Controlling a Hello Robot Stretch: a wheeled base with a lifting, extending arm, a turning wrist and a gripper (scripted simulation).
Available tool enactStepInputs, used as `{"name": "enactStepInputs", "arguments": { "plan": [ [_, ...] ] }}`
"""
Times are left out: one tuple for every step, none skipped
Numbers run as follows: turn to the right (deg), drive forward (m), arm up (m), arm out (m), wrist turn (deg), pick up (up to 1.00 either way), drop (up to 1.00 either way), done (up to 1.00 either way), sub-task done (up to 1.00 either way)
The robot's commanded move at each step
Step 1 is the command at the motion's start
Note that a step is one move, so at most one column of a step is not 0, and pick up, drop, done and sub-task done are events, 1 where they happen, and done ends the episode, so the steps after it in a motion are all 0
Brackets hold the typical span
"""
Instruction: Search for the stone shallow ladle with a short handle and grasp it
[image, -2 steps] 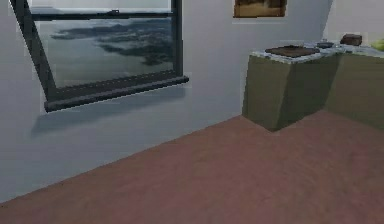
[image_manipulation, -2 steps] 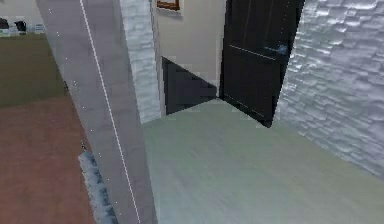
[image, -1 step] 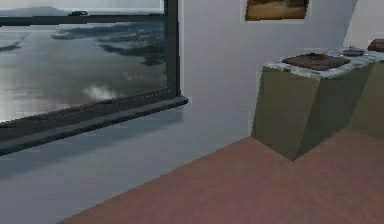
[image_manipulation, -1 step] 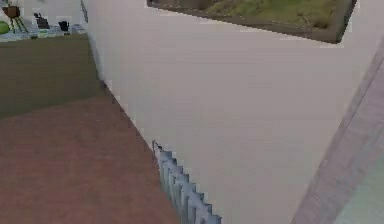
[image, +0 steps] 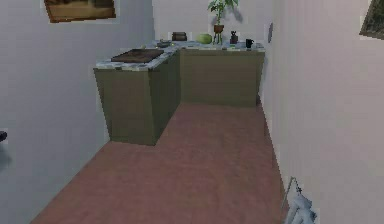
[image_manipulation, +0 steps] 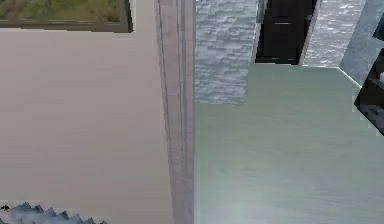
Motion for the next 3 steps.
{"name": "enactStepInputs", "arguments": {
  "plan": [
    [9.0, 0.0, 0.0, 0.0, 0.0, 0.0, 0.0, 0.0, 0.0],
    [0.0, 1.0, 0.0, 0.0, 0.0, 0.0, 0.0, 0.0, 0.0],
    [0.0, 1.0, 0.0, 0.0, 0.0, 0.0, 0.0, 0.0, 0.0]
  ]
}}
